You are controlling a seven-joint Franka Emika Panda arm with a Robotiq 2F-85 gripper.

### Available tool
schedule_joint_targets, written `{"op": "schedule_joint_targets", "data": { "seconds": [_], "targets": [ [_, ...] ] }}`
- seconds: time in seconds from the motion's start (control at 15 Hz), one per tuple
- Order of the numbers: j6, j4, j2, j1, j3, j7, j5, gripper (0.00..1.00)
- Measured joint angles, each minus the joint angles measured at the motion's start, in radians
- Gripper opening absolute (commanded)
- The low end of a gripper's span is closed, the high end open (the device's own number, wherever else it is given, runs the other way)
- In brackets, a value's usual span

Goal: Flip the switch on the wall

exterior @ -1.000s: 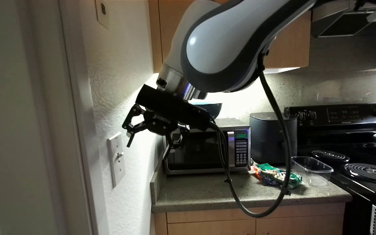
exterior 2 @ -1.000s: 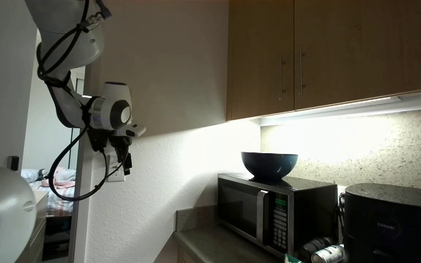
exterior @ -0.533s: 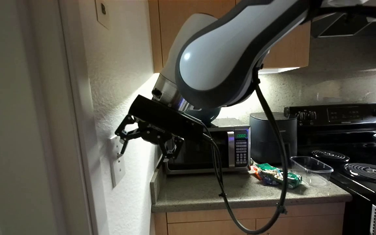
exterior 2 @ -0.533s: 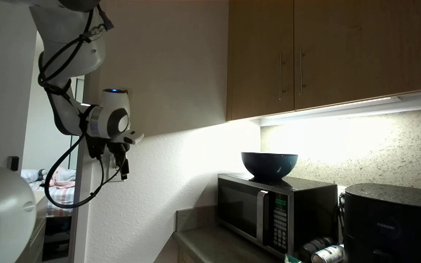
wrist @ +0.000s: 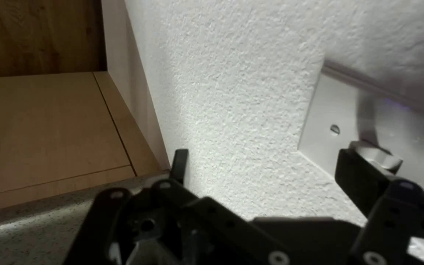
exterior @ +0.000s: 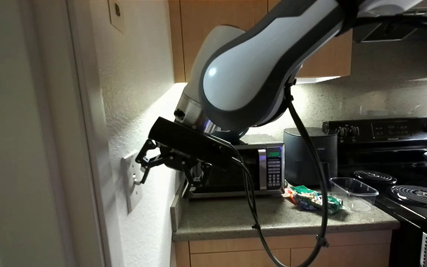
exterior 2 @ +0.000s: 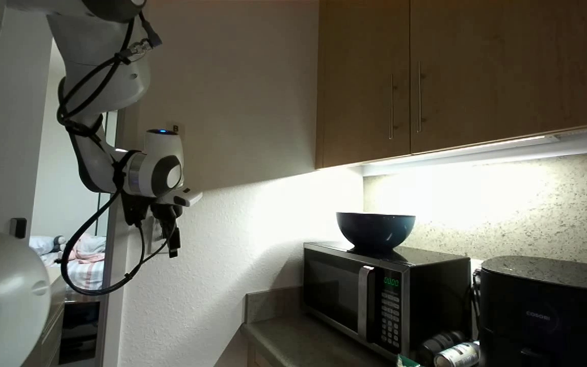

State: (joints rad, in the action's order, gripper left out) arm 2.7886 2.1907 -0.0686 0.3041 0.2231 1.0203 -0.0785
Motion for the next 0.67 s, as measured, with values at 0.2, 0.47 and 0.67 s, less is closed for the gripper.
{"op": "schedule_joint_targets", "data": {
  "seconds": [0.2,0.47,0.67],
  "targets": [
    [-0.032,0.000,-0.016,-0.004,-0.010,0.000,-0.010,1.00],
    [-0.037,0.000,-0.028,-0.004,-0.017,0.000,-0.013,1.00],
    [-0.037,-0.001,-0.028,-0.004,-0.017,0.000,-0.013,1.00]
  ]
}}
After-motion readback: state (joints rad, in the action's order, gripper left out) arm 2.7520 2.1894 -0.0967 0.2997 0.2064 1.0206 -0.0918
